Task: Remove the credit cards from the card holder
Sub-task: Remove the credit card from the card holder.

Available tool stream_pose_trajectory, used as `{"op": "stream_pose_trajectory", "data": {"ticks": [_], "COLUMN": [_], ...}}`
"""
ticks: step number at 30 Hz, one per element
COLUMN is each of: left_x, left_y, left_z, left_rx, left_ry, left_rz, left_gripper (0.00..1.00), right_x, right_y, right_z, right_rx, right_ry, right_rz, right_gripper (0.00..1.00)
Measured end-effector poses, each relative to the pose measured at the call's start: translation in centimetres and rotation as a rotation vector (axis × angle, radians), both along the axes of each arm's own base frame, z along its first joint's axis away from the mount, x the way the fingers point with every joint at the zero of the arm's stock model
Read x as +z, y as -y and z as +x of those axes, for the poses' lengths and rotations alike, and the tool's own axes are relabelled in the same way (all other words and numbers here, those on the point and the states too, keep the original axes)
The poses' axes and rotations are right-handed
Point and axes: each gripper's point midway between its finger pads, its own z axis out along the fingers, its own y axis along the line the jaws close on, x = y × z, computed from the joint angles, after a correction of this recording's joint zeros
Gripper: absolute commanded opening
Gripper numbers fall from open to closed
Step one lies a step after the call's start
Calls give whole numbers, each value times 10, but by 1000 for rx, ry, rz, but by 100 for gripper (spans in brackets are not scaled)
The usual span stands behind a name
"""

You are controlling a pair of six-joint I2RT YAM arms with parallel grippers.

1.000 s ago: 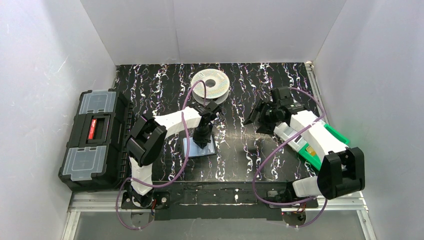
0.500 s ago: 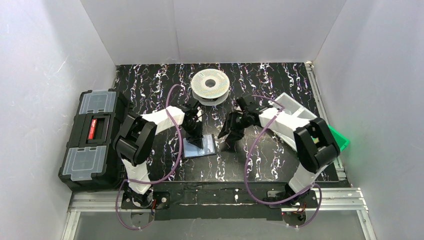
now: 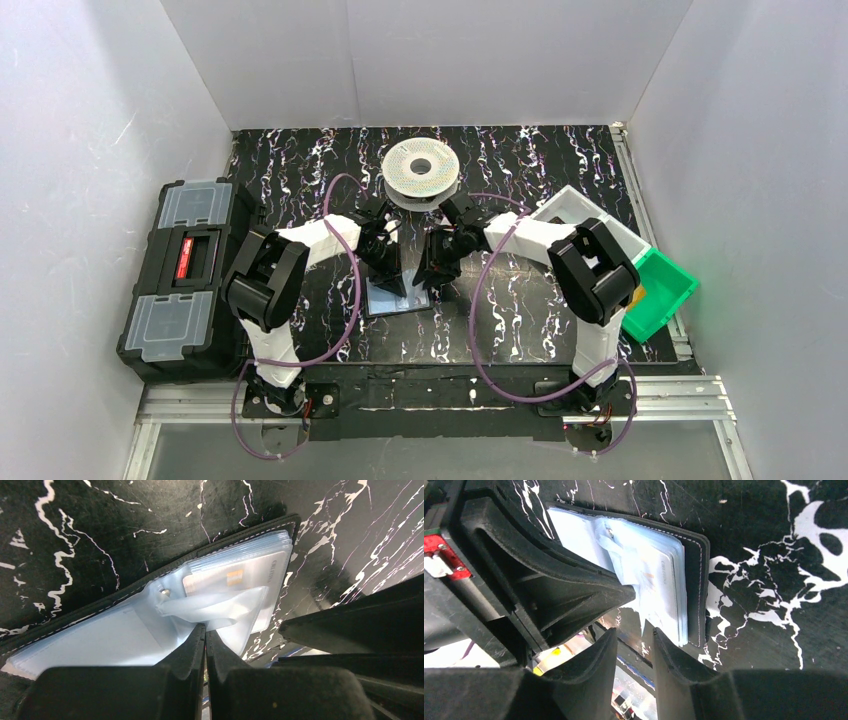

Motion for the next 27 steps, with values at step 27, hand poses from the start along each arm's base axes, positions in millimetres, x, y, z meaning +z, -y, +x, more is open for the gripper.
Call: {"op": "stream_pose_trajectory", "data": {"ticks": [27], "left_x": [5], "left_y": [3], "left_z": [-7], "left_rx": [-30], "left_ry": [-18], "left_rz": [-36], "left_gripper": [23], "right_x": [-32], "right_y": [-16], "right_z": [-2], "right_rx": [73], "right_ry": [-9], "right_rz": [-24], "right_gripper": [1]}}
